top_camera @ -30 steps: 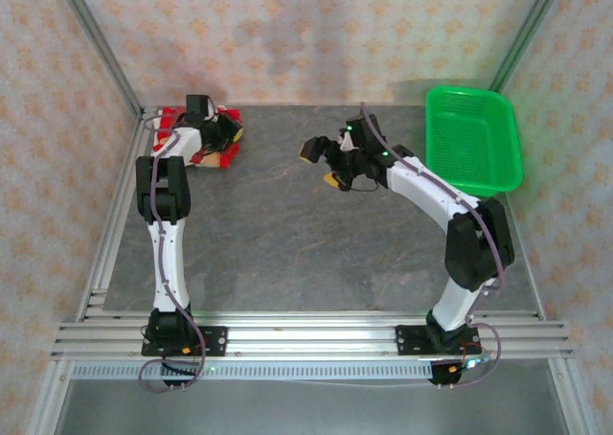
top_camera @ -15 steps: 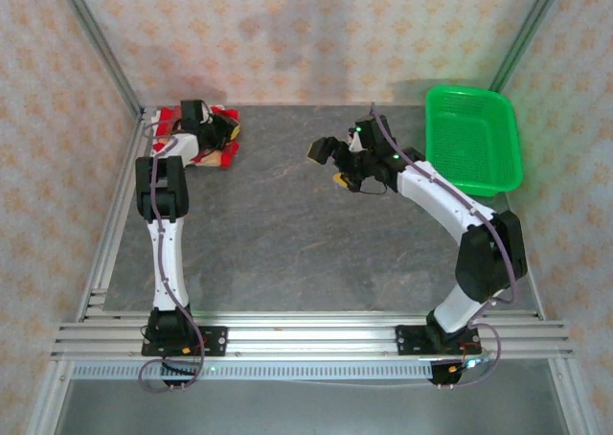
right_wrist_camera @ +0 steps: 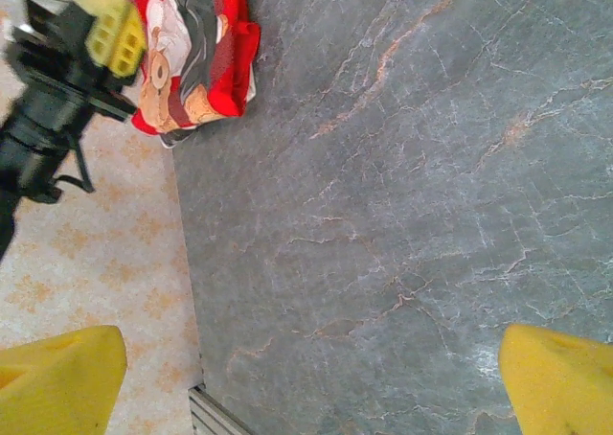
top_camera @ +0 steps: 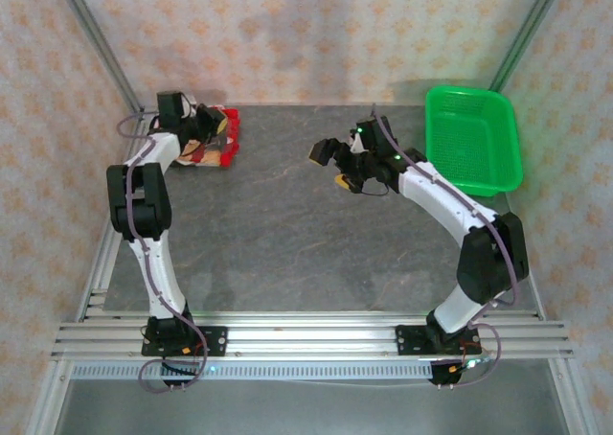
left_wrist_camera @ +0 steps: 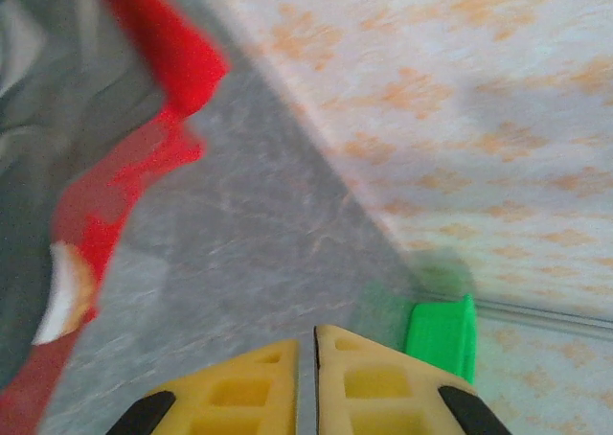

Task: Fold and stack the t-shirts

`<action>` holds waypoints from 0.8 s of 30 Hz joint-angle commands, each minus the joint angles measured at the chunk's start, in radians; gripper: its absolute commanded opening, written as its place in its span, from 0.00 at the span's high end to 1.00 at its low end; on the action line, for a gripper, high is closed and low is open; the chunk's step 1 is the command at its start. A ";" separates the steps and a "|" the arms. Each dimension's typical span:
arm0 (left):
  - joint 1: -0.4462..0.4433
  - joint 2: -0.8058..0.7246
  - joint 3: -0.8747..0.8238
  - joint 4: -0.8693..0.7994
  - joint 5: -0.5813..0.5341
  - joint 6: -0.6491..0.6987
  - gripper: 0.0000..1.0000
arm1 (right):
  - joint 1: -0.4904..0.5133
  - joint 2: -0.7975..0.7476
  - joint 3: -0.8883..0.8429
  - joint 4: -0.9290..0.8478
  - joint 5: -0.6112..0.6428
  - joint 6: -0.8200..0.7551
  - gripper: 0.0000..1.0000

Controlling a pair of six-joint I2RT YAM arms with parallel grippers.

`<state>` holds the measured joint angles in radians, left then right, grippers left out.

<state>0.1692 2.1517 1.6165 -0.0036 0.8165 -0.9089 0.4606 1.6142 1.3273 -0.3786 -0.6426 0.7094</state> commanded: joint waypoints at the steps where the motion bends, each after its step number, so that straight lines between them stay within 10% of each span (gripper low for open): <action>1: 0.011 0.045 -0.095 0.043 0.056 0.021 0.89 | -0.012 -0.051 -0.009 -0.013 0.015 -0.027 0.01; 13: 0.047 0.077 -0.232 0.168 0.093 0.035 0.90 | -0.022 -0.113 -0.048 -0.026 0.033 -0.027 0.01; 24: 0.085 -0.309 -0.262 0.027 0.158 0.173 0.74 | -0.071 -0.307 -0.163 -0.094 0.119 -0.049 0.01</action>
<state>0.2390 2.0327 1.3415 0.0872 0.9447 -0.8253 0.4110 1.3994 1.2110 -0.4297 -0.5854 0.6846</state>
